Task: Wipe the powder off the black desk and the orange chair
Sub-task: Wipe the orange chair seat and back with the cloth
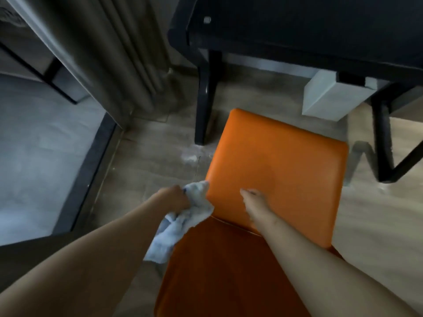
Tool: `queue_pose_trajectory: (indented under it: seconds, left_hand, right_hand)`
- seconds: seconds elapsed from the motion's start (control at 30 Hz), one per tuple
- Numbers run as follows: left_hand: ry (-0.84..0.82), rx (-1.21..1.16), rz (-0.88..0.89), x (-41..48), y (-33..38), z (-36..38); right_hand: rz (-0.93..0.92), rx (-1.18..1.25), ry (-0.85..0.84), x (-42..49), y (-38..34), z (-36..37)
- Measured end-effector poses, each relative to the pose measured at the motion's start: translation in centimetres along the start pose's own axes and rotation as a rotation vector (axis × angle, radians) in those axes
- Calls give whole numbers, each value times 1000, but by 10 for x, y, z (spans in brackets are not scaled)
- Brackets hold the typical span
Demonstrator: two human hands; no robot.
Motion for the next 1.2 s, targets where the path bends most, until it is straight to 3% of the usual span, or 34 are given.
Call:
queue_pose_trajectory:
  seconds: [0.07, 0.23, 0.37, 0.47, 0.5, 0.53, 0.57, 0.6, 0.63, 0.73, 0.77, 0.87, 0.93, 1.07, 1.2]
  left_hand:
    - [-123, -64, -55, 18, 4, 31]
    - [-176, 70, -52, 65, 25, 56]
    - [49, 188, 28, 97, 49, 52]
    - [292, -98, 38, 116, 55, 46]
    - [297, -139, -5, 121, 57, 46]
    - [120, -110, -25, 124, 61, 52]
    - [-199, -29, 0, 111, 69, 66]
    - [-657, 71, 49, 98, 70, 95]
    - [-846, -204, 97, 83, 78, 102]
    - [-293, -56, -2, 98, 53, 76]
    - [-187, -4, -2, 94, 39, 69]
    - [-211, -32, 50, 74, 24, 73]
    - [-181, 72, 82, 70, 28, 71]
    - [-123, 24, -181, 89, 48, 70]
    - [-138, 7, -115, 88, 34, 77]
  right_hand:
    - [8, -87, -37, 18, 11, 8]
    - [-44, -431, -219, 62, 37, 27]
    - [-163, -584, -243, 87, 49, 42]
    - [-187, -625, -246, 93, 64, 49]
    - [-204, -648, -239, 92, 69, 50]
    - [-232, -685, -232, 91, 73, 51]
    - [-258, -721, -238, 89, 77, 53]
    - [-270, -742, -260, 85, 81, 55]
    - [-270, -751, -289, 82, 85, 57]
    - [-276, -756, -333, 79, 91, 60]
    - [-276, -754, -337, 80, 91, 60]
    - [-262, -735, -350, 81, 89, 61]
    - [-253, -739, -344, 81, 89, 64]
    - [-226, -733, -342, 81, 87, 70]
    - [-211, -731, -358, 82, 89, 66]
Point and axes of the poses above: each hand's wrist, its own x-axis towards the middle knuckle, its own z-axis out of the palm, y = z × x, the point moved 5 cm from there along x, towards the middle knuckle, and after that the axes turned 14 degrees about -z, right-handed, at the moved point
